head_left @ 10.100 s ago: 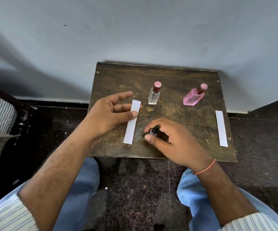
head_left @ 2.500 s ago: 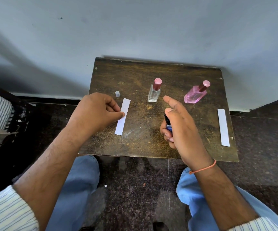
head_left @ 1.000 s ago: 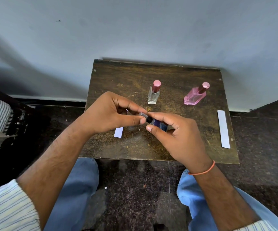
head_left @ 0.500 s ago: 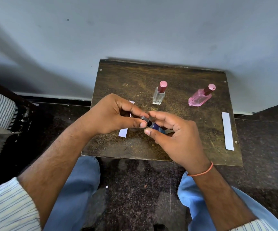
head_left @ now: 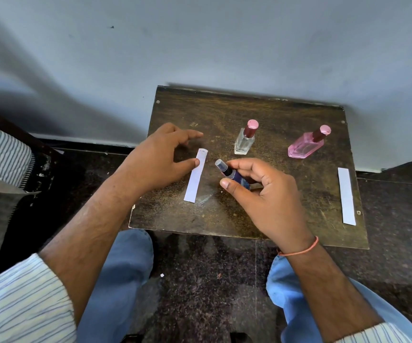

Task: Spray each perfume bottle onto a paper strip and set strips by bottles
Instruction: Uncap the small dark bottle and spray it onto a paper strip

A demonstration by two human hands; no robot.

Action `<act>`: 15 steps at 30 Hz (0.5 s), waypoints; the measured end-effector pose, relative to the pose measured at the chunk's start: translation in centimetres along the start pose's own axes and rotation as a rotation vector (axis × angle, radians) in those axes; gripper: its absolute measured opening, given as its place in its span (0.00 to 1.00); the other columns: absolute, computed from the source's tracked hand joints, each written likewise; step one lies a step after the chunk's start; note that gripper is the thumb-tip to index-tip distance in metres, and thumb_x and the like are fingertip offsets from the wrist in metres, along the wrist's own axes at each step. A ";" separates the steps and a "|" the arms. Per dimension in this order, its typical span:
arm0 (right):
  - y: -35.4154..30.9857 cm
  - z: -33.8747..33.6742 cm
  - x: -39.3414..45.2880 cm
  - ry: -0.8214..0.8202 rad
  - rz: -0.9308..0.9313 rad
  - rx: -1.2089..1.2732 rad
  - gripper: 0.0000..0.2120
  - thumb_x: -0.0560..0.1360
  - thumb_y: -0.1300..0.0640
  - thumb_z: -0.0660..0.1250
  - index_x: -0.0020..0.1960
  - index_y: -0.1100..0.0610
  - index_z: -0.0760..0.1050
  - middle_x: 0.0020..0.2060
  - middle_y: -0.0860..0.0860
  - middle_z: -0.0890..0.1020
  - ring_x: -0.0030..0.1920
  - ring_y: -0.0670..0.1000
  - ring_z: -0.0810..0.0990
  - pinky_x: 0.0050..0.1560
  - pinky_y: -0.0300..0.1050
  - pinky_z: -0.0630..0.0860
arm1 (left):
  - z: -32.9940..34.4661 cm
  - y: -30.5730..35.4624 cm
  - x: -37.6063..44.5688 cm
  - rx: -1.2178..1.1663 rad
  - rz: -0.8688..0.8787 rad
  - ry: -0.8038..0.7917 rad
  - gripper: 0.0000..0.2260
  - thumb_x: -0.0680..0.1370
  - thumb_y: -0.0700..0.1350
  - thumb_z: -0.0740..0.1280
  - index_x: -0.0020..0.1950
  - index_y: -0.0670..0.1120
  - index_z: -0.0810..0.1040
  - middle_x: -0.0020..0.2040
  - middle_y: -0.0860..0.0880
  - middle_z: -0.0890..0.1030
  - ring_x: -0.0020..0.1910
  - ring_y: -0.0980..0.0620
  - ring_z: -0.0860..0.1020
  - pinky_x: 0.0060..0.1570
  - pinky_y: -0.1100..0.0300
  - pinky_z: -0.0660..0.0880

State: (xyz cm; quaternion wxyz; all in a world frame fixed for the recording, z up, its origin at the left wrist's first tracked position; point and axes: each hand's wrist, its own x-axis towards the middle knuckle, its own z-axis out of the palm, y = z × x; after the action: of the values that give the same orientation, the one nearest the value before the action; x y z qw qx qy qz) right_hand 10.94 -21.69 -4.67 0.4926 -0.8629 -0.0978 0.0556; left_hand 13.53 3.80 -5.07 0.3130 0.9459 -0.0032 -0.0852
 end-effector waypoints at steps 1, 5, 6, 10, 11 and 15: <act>0.0 0.0 0.0 0.004 0.001 -0.005 0.16 0.76 0.53 0.81 0.63 0.47 0.86 0.54 0.36 0.88 0.57 0.34 0.85 0.56 0.32 0.81 | 0.0 0.1 0.0 0.009 -0.019 -0.027 0.26 0.79 0.56 0.76 0.76 0.65 0.75 0.60 0.57 0.75 0.43 0.66 0.74 0.53 0.61 0.74; 0.0 -0.1 -0.1 0.013 0.003 -0.003 0.15 0.76 0.53 0.81 0.63 0.47 0.86 0.54 0.36 0.88 0.56 0.34 0.85 0.53 0.31 0.81 | 0.3 0.7 0.3 0.030 -0.067 -0.060 0.24 0.79 0.57 0.75 0.75 0.67 0.75 0.60 0.58 0.72 0.57 0.58 0.76 0.60 0.59 0.76; 0.1 -0.2 -0.1 0.014 0.001 -0.003 0.15 0.76 0.53 0.81 0.63 0.47 0.86 0.54 0.36 0.88 0.56 0.34 0.85 0.53 0.31 0.81 | 0.4 0.9 0.4 0.030 -0.079 -0.059 0.24 0.79 0.57 0.75 0.74 0.67 0.76 0.60 0.58 0.72 0.58 0.57 0.77 0.61 0.58 0.76; 0.3 -0.3 -0.1 0.016 -0.006 -0.009 0.16 0.77 0.52 0.80 0.63 0.48 0.86 0.54 0.38 0.88 0.57 0.35 0.86 0.54 0.31 0.81 | 0.3 1.2 0.9 0.023 -0.122 -0.070 0.22 0.78 0.56 0.77 0.70 0.66 0.78 0.60 0.58 0.71 0.59 0.56 0.77 0.62 0.57 0.76; 0.3 -0.3 -0.1 0.015 -0.006 -0.013 0.16 0.77 0.52 0.80 0.63 0.48 0.86 0.54 0.38 0.88 0.57 0.36 0.85 0.53 0.30 0.81 | 0.3 1.3 0.9 0.022 -0.128 -0.071 0.21 0.78 0.56 0.77 0.68 0.66 0.78 0.60 0.57 0.71 0.59 0.56 0.77 0.63 0.56 0.76; 0.4 -0.3 0.0 0.020 -0.010 -0.010 0.16 0.77 0.53 0.80 0.64 0.49 0.86 0.55 0.39 0.88 0.58 0.35 0.85 0.53 0.28 0.79 | 0.3 1.4 0.9 0.027 -0.140 -0.062 0.19 0.77 0.55 0.78 0.67 0.64 0.79 0.61 0.56 0.71 0.59 0.55 0.77 0.61 0.57 0.75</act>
State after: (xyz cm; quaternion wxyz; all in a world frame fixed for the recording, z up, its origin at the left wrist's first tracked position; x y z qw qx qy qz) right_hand 11.04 -22.17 -4.89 0.4897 -0.8653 -0.0975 0.0438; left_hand 14.38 2.45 -4.66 0.2934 0.9448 0.0522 -0.1362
